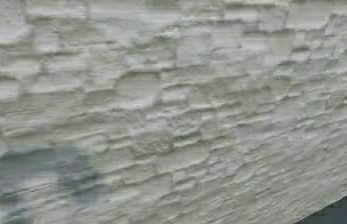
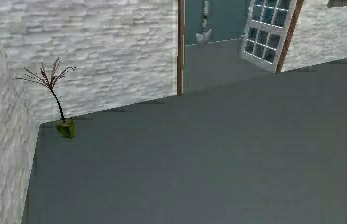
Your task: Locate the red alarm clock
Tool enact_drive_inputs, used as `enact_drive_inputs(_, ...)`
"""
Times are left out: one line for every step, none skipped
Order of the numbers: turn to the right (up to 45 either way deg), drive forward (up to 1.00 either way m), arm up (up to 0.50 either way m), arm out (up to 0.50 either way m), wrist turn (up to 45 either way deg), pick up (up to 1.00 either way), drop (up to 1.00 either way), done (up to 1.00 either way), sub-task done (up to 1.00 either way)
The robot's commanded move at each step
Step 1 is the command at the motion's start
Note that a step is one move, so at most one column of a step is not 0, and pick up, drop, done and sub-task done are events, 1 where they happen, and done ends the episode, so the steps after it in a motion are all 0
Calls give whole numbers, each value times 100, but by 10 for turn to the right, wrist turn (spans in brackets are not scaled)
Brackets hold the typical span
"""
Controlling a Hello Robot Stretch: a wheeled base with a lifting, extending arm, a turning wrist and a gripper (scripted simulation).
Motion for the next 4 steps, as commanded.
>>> enact_drive_inputs(-450, 0, 0, 0, 0, 0, 0, 0, 0)
enact_drive_inputs(-360, 0, 0, 0, 0, 0, 0, 0, 0)
enact_drive_inputs(0, 65, 0, 0, 0, 0, 0, 0, 0)
enact_drive_inputs(180, 0, 0, 0, 0, 0, 0, 0, 0)
